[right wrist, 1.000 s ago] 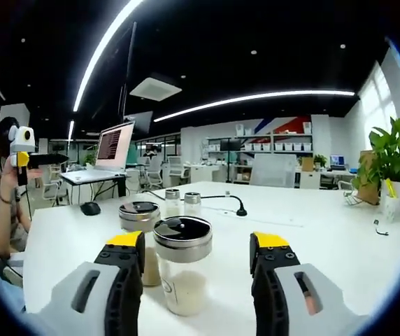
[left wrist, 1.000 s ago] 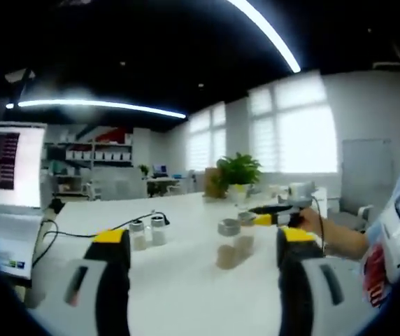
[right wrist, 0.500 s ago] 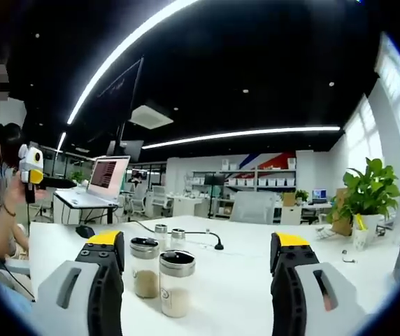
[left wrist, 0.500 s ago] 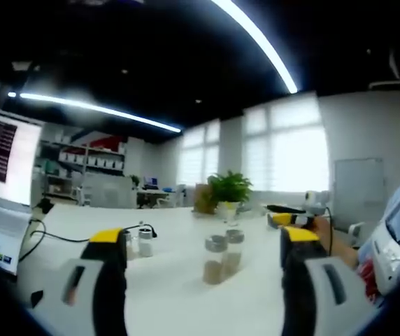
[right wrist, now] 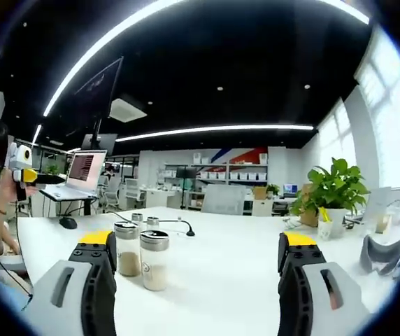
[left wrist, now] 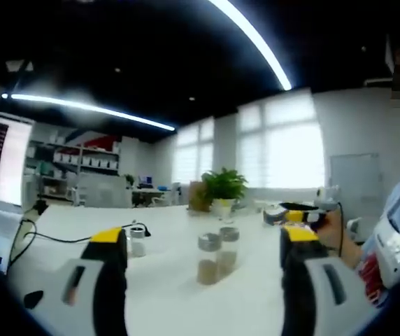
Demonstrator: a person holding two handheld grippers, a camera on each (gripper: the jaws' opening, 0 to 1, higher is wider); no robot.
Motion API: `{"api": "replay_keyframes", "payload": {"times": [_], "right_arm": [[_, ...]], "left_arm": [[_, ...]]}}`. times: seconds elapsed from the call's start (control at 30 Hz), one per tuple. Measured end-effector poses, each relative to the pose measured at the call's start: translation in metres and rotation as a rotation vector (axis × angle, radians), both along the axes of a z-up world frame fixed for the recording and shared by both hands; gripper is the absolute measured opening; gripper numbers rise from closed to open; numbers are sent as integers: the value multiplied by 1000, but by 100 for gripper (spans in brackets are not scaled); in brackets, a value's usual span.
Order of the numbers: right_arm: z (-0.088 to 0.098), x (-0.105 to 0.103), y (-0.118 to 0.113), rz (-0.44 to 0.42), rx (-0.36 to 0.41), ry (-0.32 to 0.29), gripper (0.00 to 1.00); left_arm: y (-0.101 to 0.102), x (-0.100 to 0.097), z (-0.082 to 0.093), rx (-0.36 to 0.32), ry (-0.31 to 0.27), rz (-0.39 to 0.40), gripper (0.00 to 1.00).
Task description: Rotate the seasoning bottle until the label or dispensing opening points toward the visible target arrow and the bottle remains upright within the marked orientation range
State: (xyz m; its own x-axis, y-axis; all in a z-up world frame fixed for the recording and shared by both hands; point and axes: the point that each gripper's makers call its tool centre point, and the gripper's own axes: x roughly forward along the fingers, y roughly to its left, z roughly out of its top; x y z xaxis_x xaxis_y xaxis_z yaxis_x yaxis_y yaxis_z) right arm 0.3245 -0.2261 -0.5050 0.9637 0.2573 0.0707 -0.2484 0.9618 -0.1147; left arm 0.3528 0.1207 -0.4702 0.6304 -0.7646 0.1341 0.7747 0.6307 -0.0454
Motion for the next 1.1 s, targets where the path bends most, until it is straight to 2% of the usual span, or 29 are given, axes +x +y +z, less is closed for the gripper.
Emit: {"api": "replay_keyframes", "payload": {"times": [0.1,0.23,0.33,0.37,0.43,0.53,0.57,0.6,0.67,0.7,0.77,0.87,0.93,1.0,1.1], "right_arm": [[5,0,-3,3,6,-13,99],[8,1,-4,7,50,-12,99],[8,-4,-4,5,42,-13,99],[13,-6,-5,5,33,-42,99],[17,-10,-9,-2,36,-59,99],[19,-13,-21,-40,52,-59,99],[19,-14,-24,-50,56,-60,99],[20,-15,-26,-53,58,-59,99],[20,-16,-27,-52,74,-60,99],[19,-16,-26,-47,86,-53,99],[14,-17,-25,-47,86,-34,99],[0,-17,-28,-59,64,21,99],[-5,-17,-30,-57,72,30,99],[-5,-17,-23,-19,56,27,99],[-4,-19,-9,23,33,19,99]], "left_arm": [[-4,3,6,-12,-30,34,96],[-8,1,-14,76,0,15,95],[-8,4,-16,108,3,10,94],[-10,6,-12,124,-25,-8,93],[-11,14,-7,96,-30,-3,88],[-20,31,-7,76,17,-24,87],[-23,37,-7,75,30,-33,86],[-26,44,-6,72,36,-35,82],[-31,63,-10,67,82,-26,70],[-34,74,-10,68,76,-18,67],[-37,94,-11,68,70,17,69],[-51,123,-15,63,62,18,68],[-56,146,-26,105,65,50,66],[-68,166,-33,122,65,47,66],[-78,192,-42,101,100,45,62]]}}
